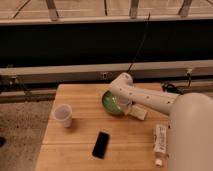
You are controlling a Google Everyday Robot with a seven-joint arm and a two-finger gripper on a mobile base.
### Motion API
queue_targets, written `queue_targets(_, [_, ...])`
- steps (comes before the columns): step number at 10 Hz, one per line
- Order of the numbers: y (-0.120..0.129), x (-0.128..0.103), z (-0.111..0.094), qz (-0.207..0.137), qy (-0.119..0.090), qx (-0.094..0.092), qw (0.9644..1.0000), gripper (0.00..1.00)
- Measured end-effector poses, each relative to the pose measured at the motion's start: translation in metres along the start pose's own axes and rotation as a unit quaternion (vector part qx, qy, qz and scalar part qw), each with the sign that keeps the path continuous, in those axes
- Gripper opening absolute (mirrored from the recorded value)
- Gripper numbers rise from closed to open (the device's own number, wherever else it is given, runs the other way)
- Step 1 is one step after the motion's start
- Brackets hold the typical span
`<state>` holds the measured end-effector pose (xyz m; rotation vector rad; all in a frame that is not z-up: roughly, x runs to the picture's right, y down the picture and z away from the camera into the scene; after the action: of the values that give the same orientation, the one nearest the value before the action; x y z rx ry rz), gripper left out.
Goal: Drag the ceramic bowl in a circle
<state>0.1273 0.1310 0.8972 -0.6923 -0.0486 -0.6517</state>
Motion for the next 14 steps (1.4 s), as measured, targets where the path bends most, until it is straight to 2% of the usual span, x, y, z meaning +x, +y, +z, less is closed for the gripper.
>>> queue_targets(5, [0.0, -0.001, 0.0, -0.001, 0.0, 0.0, 1.0, 0.01])
queue_targets(10, [-0.021, -0.042, -0.019, -0.069, 0.003, -0.001, 0.9976, 0.01])
queue_targets(13, [-0.021, -0.04, -0.025, -0.09, 0.008, 0.001, 0.9959, 0.01])
queue_targets(14, [-0.029, -0.046, -0.029, -0.103, 0.009, 0.003, 0.9947, 0.01])
